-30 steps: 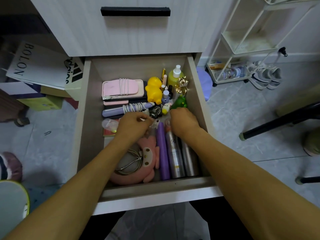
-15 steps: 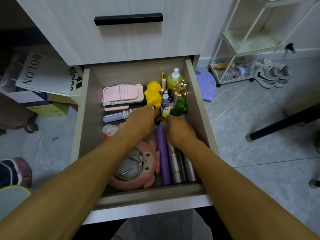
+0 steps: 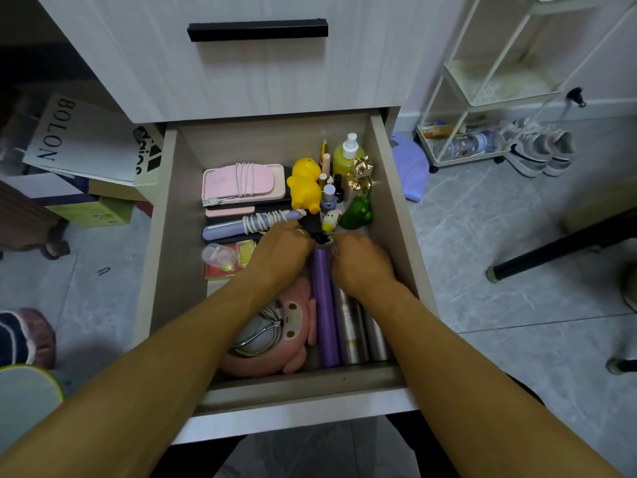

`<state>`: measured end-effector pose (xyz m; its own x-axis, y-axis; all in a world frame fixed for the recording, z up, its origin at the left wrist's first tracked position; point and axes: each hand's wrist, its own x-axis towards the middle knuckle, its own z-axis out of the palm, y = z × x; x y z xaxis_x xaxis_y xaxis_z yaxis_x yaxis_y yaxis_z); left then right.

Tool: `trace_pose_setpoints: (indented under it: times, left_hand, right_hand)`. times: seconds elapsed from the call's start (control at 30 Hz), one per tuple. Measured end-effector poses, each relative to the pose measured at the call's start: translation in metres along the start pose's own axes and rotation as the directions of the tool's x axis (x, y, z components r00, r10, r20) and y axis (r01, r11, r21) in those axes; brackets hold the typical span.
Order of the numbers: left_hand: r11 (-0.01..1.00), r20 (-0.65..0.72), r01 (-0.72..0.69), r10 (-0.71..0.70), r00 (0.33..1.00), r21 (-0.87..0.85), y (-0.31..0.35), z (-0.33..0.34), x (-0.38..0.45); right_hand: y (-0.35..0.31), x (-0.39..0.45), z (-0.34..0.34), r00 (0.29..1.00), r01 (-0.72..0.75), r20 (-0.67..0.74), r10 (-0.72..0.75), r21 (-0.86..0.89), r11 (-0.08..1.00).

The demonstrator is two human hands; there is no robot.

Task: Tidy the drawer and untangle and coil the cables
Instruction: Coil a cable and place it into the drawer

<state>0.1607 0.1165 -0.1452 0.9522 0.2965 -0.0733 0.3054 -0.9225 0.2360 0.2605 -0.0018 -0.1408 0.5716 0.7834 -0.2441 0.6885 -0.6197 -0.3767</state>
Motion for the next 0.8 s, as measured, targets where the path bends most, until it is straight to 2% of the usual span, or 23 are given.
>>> trace_pose_setpoints:
  times: [0.1,0.2,0.27,0.33,0.43,0.5,0.6,0.8]
  left_hand:
    - [0.994,0.021,-0.015,0.013,1.000,0.105,0.003,-0.005,-0.005]
    - [0.998,0.005,-0.067,0.067,0.998,0.017,-0.004,-0.006,-0.010]
    - [0.995,-0.061,-0.080,0.076,0.995,-0.052,-0.009,-0.004,-0.013]
    - [0.995,-0.093,-0.037,0.029,0.995,-0.088,-0.011,-0.007,-0.019]
    - [0.987,-0.169,0.045,-0.071,0.983,-0.152,-0.014,-0.011,-0.028]
    - [0.969,-0.150,0.133,-0.166,0.975,-0.208,-0.016,-0.015,-0.032]
    - [0.936,-0.083,0.210,-0.242,0.967,-0.281,-0.018,-0.020,-0.042]
    - [0.881,-0.089,0.247,-0.306,0.948,-0.403,-0.012,-0.027,-0.053]
  right_hand:
    - [-0.001,-0.003,-0.004,1.000,0.013,-0.009,-0.014,-0.018,1.000]
    - [-0.003,-0.007,-0.010,0.997,0.048,-0.053,-0.052,-0.074,0.996]
    - [-0.004,-0.007,-0.012,0.993,0.083,-0.074,-0.087,-0.059,0.995]
    - [-0.005,-0.006,-0.012,0.992,0.122,-0.031,-0.124,-0.056,0.991]
    - [-0.005,-0.005,-0.007,0.979,0.182,0.111,-0.172,-0.088,0.979]
    - [-0.005,-0.003,-0.004,0.973,0.187,0.157,-0.172,-0.087,0.978]
    - [-0.008,-0.002,-0.003,0.973,0.173,0.155,-0.168,-0.015,0.985]
    - [-0.010,-0.007,-0.009,0.981,0.184,0.035,-0.188,0.097,0.978]
